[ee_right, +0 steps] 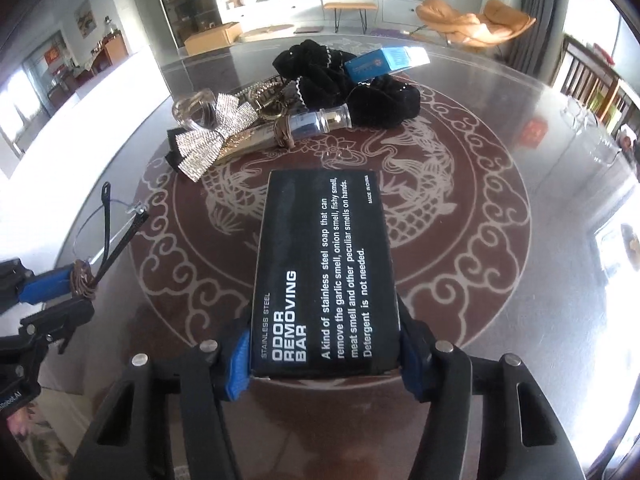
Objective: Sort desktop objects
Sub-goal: 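Grasp the eyeglasses with the left gripper while the right gripper holds the black box, then carry the eyeglasses with the left tool while the right tool carries the box into the bin, then open both grippers over the bin and return both tools over the table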
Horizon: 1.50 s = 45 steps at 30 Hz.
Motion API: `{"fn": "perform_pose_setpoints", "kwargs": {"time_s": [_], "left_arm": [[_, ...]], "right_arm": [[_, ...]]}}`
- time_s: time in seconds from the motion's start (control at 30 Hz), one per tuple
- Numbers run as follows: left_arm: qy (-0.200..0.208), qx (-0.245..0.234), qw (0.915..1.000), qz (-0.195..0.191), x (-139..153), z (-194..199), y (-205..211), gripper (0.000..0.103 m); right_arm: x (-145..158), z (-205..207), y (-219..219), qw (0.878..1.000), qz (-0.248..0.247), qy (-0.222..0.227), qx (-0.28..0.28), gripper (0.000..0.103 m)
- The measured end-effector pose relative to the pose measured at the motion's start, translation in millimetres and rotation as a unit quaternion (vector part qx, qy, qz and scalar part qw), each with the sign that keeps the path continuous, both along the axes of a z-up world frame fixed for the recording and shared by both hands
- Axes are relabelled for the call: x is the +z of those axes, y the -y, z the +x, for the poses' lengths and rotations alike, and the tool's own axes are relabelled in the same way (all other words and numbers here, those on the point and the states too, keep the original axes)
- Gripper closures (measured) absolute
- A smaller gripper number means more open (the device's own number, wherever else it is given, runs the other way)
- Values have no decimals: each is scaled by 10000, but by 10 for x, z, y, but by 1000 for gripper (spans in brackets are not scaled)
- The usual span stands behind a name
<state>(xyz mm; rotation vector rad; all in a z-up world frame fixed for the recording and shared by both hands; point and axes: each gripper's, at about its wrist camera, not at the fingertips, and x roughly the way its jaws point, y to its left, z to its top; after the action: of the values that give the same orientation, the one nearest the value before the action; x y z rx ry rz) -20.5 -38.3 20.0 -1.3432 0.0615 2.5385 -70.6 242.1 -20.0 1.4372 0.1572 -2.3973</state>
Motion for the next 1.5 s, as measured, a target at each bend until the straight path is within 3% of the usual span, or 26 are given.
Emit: {"fn": "perform_pose_setpoints", "kwargs": {"time_s": [0.23, 0.4, 0.57, 0.7, 0.9, 1.17, 1.2, 1.27, 1.3, 1.33, 1.4, 1.5], "left_arm": [[-310, 142, 9983, 480, 457, 197, 227, 76], [-581, 366, 9950, 722, 809, 376, 621, 76], [-727, 747, 9920, 709, 1065, 550, 1224, 76], [-844, 1262, 9879, 330, 1174, 721, 1809, 76], [-547, 2071, 9767, -120, 896, 857, 2611, 76], [259, 2610, 9642, -387, 358, 880, 3044, 73], [408, 2661, 9621, -443, 300, 880, 3064, 68], [633, 2753, 9574, -595, 219, 874, 3060, 36], [627, 2796, 9557, -674, 203, 891, 3051, 15], [561, 2816, 9552, -718, 204, 883, 3072, 9], [465, 2864, 9537, -787, 216, 899, 3056, 9], [259, 3036, 9494, -766, 277, 920, 3048, 9]], "right_arm": [[402, 205, -9, 9986, -496, -162, 43, 44], [793, 330, 265, 9957, -779, -394, 319, 44], [1171, 496, 884, 9879, -1128, -568, 899, 44], [1421, 628, 1515, 9754, -1605, -566, 1402, 44], [1515, 824, 2628, 9583, -1838, -438, 2144, 44], [868, 972, 3644, 9576, -1194, -124, 2620, 44], [786, 973, 3720, 9574, -1103, -83, 2668, 43], [674, 1011, 3812, 9579, -875, -75, 2733, 38], [652, 1030, 3828, 9574, -832, -73, 2766, 28], [657, 1054, 3828, 9557, -856, -100, 2814, 22], [734, 1087, 3740, 9531, -938, -289, 2862, 11], [900, 1068, 3487, 9533, -1047, -634, 2760, 10]]}}
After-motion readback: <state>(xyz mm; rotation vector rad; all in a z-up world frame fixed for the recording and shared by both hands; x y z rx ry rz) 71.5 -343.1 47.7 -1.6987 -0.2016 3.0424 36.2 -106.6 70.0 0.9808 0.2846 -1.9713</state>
